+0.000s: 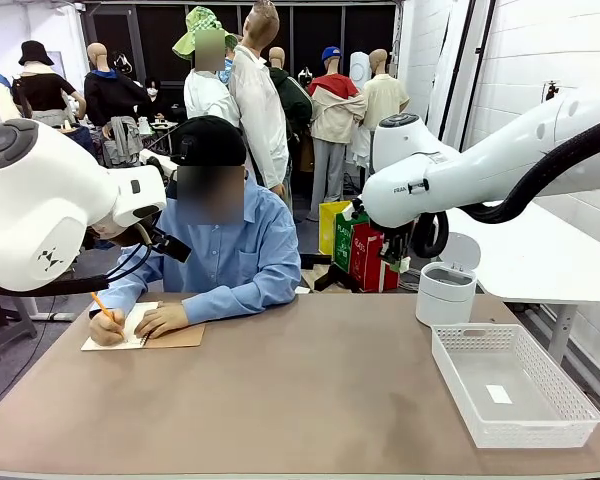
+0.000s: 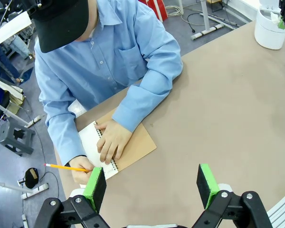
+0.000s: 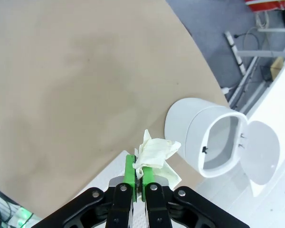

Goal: Sort the paper based on its condition.
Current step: If a person hands you a paper, place it in the Organizing basket , and if it's crumpled, put it in the Trash can.

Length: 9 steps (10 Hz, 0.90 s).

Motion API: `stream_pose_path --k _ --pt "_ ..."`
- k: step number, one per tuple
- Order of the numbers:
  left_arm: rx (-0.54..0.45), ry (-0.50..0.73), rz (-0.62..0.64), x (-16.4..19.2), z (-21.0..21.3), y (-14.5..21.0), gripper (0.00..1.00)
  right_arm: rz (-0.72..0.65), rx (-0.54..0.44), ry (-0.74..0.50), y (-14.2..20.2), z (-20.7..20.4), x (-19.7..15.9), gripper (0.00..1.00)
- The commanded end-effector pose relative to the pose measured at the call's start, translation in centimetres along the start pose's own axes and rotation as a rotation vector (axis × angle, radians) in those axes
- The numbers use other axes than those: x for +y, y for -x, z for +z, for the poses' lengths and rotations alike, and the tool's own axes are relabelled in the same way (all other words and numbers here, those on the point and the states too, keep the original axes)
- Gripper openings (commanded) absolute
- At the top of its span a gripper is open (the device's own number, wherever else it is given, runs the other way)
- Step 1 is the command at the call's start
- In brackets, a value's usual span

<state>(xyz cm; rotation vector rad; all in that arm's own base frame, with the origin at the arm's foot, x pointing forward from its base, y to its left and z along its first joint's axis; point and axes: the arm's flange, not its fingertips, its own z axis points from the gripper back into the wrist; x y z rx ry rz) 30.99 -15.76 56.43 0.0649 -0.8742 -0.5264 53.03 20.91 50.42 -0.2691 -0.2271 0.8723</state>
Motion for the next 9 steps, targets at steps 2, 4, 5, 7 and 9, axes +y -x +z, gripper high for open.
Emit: stream_pose_path --k 2,4,5,7,9 --pt "-0.003 -0.008 -0.015 0.0 -0.1 0.1 1.00 0.009 -0.010 -0.017 -0.2 0.0 0.5 0.00" --pt "-0.003 -0.008 -0.015 0.0 -0.1 0.1 1.00 0.009 -0.010 -0.017 -0.2 0.0 0.5 0.00" --pt "-0.003 -0.008 -0.015 0.0 -0.1 0.1 1.00 0.009 -0.004 -0.003 -0.3 0.1 0.5 0.00" --pt "-0.003 -0.008 -0.015 0.0 -0.1 0.1 1.00 -0.039 0.028 0.079 0.2 -0.9 -1.9 0.00" --pt "-0.003 -0.008 -0.015 0.0 -0.1 0.1 1.00 -0.093 0.084 0.128 1.4 -2.2 -4.2 0.00"
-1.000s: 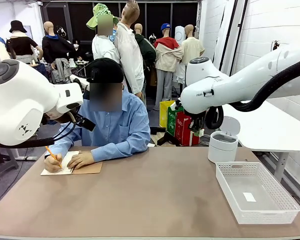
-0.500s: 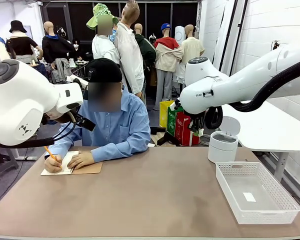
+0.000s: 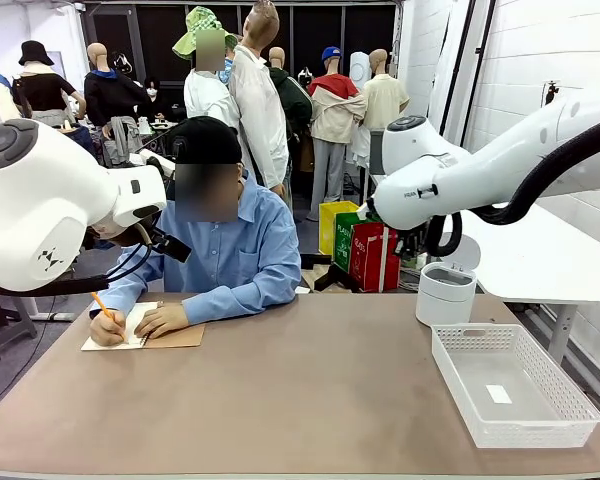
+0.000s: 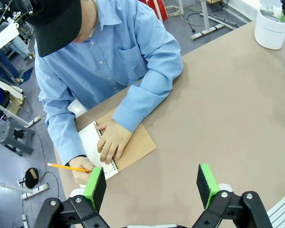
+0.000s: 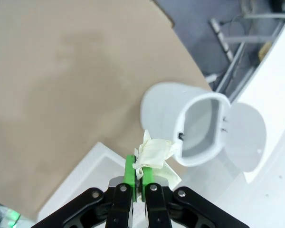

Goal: Sort the paper based on its condition.
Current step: If a person hands you a paper, place it in the Organizing basket , and if it's crumpled, put it in the Trash can.

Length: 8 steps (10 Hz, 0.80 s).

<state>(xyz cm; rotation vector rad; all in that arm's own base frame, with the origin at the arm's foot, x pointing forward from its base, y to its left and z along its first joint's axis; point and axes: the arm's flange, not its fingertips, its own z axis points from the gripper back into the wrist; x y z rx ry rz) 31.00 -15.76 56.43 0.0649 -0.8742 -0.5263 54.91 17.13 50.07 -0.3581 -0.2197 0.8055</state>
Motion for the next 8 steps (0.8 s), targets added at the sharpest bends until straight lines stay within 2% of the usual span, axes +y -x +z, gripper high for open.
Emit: stream_pose_path --k 1,4,8 --pt "-0.003 -0.008 -0.015 0.0 -0.1 0.1 1.00 -0.062 0.044 0.083 0.1 -1.5 -1.6 0.00" --pt "-0.003 -0.008 -0.015 0.0 -0.1 0.1 1.00 -0.095 0.055 0.124 0.6 -3.8 -5.4 0.00" --pt "-0.003 -0.008 -0.015 0.0 -0.1 0.1 1.00 -0.072 0.052 0.153 -0.5 -5.5 -8.2 0.00"
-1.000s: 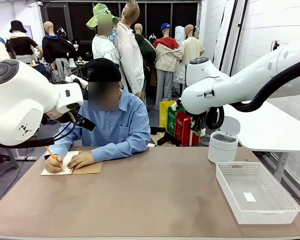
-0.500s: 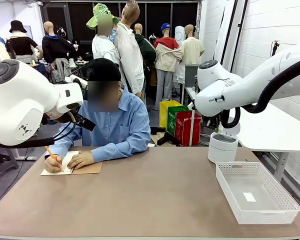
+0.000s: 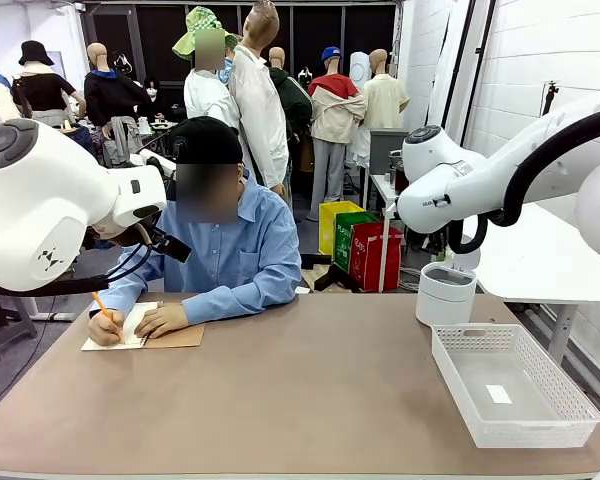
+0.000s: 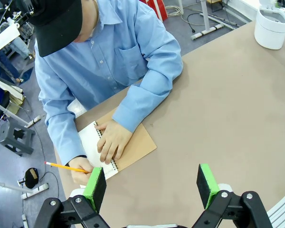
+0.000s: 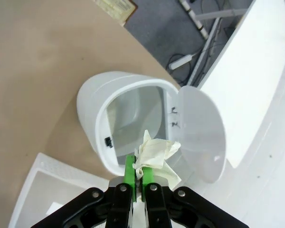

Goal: Sort the paper based on its condition.
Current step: If a person hands you a paper, place it in the Organizing basket , and if it's crumpled, put it in the Trash can.

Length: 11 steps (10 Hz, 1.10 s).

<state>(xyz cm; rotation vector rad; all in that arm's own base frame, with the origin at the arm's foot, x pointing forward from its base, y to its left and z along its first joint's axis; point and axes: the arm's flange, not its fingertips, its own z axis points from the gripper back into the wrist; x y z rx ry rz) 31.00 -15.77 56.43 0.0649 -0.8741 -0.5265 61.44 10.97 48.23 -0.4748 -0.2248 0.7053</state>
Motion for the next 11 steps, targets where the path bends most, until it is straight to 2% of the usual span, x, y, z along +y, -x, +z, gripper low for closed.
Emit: stream_pose_path --k 1,11 --pt "-0.003 -0.008 -0.015 0.0 -0.1 0.1 1.00 0.009 0.000 0.051 -1.1 -0.6 -0.6 0.00" --pt "-0.003 -0.008 -0.015 0.0 -0.1 0.1 1.00 0.038 0.110 0.085 -2.3 -3.9 -0.4 0.00"
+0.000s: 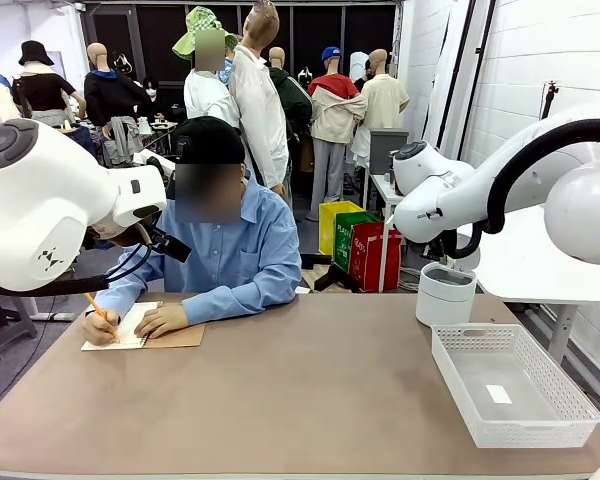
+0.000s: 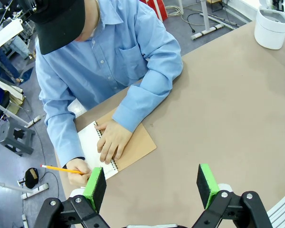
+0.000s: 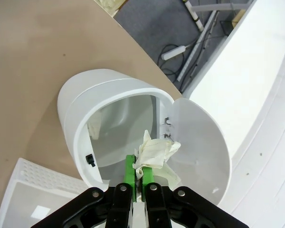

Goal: Sort the paper based on its condition.
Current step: If a person hands you a paper, place it in the Organizing basket , and if it's crumpled, put it in the Trash can.

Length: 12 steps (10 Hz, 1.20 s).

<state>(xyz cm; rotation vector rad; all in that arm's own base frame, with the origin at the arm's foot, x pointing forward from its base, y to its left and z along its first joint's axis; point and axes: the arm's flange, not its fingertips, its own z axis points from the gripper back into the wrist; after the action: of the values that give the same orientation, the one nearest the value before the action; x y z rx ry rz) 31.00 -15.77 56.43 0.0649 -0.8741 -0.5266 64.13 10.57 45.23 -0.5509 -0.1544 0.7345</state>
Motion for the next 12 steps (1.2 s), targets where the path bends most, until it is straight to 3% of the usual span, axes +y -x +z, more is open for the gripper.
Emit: stream_pose_path --k 1,3,4,8,9,12 --pt "-0.003 -0.008 -0.014 0.03 -0.08 0.08 1.00 -0.015 0.047 0.040 -0.79 -0.54 -0.12 0.00" --pt "-0.003 -0.008 -0.014 0.03 -0.08 0.08 1.00 -0.011 0.054 0.034 -0.78 -0.79 -0.15 0.00" --pt "-0.003 -0.008 -0.014 0.03 -0.08 0.08 1.00 -0.011 0.063 0.026 -0.74 -0.97 -0.07 0.06" --pt "-0.003 -0.008 -0.014 0.03 -0.08 0.08 1.00 -0.018 0.075 0.030 -0.66 -1.12 -0.03 0.85" --pt "-0.003 -0.008 -0.014 0.03 -0.08 0.08 1.00 -0.020 0.077 0.030 -0.67 -1.27 0.01 1.00" --pt "-0.003 -0.008 -0.014 0.03 -0.08 0.08 1.00 -0.034 0.063 0.024 -0.51 -0.51 -0.05 1.00"
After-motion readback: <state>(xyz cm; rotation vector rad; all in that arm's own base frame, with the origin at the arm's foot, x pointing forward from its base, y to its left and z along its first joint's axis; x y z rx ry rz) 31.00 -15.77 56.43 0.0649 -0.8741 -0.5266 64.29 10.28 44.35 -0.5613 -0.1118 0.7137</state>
